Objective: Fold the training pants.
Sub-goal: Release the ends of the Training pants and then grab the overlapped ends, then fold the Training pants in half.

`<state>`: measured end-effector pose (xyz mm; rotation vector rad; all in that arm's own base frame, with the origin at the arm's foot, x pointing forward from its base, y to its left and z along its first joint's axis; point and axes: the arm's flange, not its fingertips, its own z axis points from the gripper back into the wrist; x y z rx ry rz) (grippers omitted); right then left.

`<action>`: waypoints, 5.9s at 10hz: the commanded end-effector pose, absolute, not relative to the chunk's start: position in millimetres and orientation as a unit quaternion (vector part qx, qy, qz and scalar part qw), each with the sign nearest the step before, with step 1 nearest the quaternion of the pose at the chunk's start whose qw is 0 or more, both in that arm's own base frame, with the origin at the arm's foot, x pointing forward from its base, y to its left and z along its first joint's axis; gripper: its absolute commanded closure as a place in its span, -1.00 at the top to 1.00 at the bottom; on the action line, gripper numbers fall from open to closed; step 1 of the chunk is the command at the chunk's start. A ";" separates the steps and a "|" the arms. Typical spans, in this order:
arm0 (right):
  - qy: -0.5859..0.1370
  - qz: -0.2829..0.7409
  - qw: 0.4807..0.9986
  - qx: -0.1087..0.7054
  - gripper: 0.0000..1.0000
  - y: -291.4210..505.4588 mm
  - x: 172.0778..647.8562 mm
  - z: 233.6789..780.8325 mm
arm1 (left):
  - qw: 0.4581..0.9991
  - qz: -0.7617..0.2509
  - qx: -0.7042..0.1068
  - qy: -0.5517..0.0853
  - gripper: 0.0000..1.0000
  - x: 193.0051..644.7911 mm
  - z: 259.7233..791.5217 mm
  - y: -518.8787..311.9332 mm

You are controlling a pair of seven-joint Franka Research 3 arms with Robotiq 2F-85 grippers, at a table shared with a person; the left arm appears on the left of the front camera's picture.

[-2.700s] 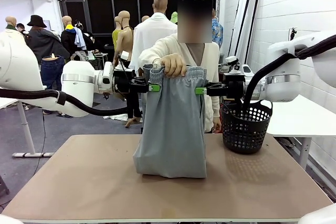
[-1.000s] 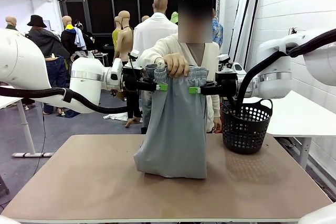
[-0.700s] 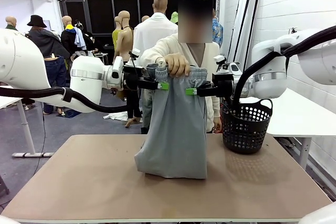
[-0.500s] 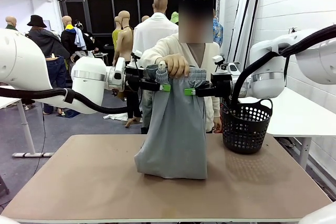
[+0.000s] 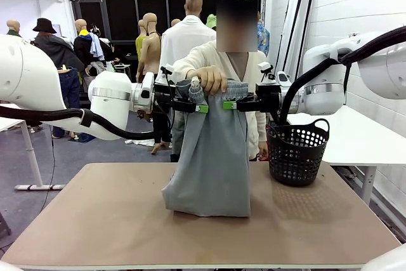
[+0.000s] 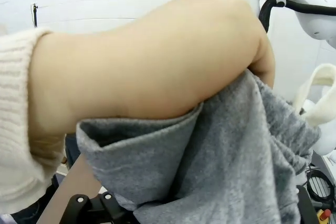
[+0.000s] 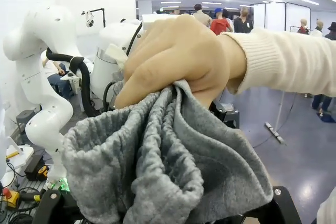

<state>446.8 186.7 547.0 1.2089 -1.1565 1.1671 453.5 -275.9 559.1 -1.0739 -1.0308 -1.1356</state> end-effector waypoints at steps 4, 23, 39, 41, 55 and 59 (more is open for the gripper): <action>-0.480 0.478 0.517 0.523 -0.15 201.1 453.9 546.9 | 0.539 -0.475 -0.483 -0.501 -0.39 453.3 556.2 -270.7; -0.466 0.497 0.520 0.515 -1.00 202.4 452.9 545.0 | 0.556 -0.467 -0.477 -0.495 -1.00 452.6 550.3 -253.9; -0.466 0.497 0.520 0.515 -1.00 202.4 452.9 545.0 | 0.556 -0.467 -0.477 -0.495 -1.00 452.6 550.3 -253.9; -0.466 0.497 0.520 0.515 -1.00 202.4 452.9 545.0 | 0.556 -0.467 -0.477 -0.495 -1.00 452.6 550.3 -253.9; -0.463 0.493 0.525 0.517 -1.00 202.8 453.3 540.9 | 0.567 -0.469 -0.481 -0.476 -1.00 451.7 546.3 -250.4; -0.432 0.487 0.536 0.537 -1.00 216.1 454.5 529.9 | 0.583 -0.455 -0.491 -0.461 -1.00 447.8 535.3 -240.2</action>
